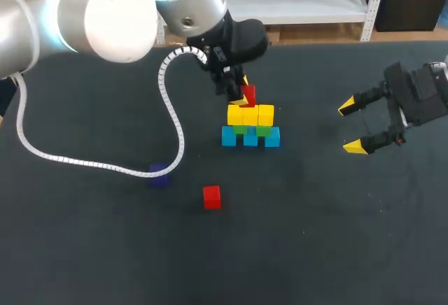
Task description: Place the blue cubes, place green cubes on the blue cubes, place the yellow cubes on the green cubes, then place the red cubes on the yellow cubes, and place purple cube on the red cubes.
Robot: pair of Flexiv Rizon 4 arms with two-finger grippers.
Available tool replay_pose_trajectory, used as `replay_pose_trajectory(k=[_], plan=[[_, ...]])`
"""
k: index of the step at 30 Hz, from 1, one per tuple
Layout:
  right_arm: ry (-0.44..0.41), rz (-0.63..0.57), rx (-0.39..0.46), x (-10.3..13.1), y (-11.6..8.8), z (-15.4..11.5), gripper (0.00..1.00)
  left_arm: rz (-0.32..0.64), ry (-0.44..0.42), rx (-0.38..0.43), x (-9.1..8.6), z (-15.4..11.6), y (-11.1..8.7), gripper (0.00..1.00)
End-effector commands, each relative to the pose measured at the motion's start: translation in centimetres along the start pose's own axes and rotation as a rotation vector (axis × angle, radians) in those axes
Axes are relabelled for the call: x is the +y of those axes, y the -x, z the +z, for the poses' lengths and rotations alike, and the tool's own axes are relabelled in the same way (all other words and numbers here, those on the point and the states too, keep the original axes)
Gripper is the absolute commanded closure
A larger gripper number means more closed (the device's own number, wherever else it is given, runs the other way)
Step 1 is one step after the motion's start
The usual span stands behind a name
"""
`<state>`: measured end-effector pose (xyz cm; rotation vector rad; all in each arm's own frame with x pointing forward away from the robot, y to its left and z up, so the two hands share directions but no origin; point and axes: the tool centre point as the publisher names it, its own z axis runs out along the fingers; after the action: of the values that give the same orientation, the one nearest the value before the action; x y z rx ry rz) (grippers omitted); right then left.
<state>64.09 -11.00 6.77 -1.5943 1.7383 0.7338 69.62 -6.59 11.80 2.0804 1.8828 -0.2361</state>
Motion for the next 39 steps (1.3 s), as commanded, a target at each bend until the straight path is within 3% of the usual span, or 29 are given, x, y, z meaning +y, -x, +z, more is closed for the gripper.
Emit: replay_pose_trajectory(k=[1, 39], plan=[[-0.001, -0.001, -0.003, 0.0, 0.0, 0.0, 0.00, 0.001, -0.011, -0.001, 0.4, 0.3, 0.0, 1.00], [-0.001, -0.001, -0.003, 0.0, 0.0, 0.0, 0.00, -0.019, -0.039, 0.042, 0.9, 2.1, -1.4, 1.00]])
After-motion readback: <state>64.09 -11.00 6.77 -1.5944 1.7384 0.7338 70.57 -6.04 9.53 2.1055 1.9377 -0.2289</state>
